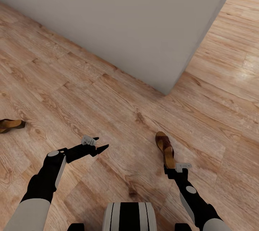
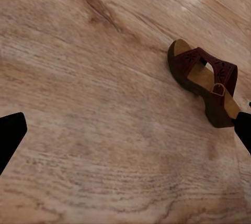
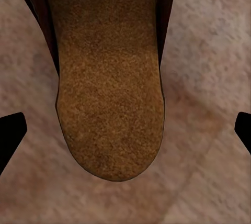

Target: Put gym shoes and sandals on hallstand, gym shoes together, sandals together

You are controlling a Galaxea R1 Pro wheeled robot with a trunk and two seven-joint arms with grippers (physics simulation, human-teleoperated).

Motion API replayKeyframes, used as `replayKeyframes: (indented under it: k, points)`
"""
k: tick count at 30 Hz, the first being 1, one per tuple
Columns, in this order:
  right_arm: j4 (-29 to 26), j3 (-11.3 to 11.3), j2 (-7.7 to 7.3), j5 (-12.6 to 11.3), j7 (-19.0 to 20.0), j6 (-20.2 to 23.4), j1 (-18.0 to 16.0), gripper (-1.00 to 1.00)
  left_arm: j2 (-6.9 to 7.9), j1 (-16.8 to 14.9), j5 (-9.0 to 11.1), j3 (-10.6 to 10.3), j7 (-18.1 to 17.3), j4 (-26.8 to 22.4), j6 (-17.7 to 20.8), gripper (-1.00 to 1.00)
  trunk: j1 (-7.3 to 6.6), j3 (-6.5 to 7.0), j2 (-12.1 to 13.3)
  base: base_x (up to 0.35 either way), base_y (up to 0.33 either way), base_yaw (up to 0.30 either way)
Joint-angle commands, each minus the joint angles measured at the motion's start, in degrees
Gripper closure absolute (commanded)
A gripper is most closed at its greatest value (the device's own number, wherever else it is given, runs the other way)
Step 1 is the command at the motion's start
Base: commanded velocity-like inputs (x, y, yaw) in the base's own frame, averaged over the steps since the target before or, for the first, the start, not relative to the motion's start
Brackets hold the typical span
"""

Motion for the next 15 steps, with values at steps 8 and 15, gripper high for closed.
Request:
replayKeyframes:
  k: [8, 15]
  points:
    - [0.0, 0.1, -0.01, 0.0, -0.2, -0.2, 0.0, -1.00, 0.02, -0.1, -0.1, 0.1, -0.4, -1.0, 0.7, -1.00, 0.20, -1.83, -0.1, 0.000, 0.000, 0.000]
    - [0.1, 0.1, -0.01, 0.0, -0.2, -0.2, 0.0, -1.00, 0.02, 0.0, 0.0, 0.1, -0.3, -1.2, 0.8, -1.00, 0.35, -3.58, -0.2, 0.000, 0.000, 0.000]
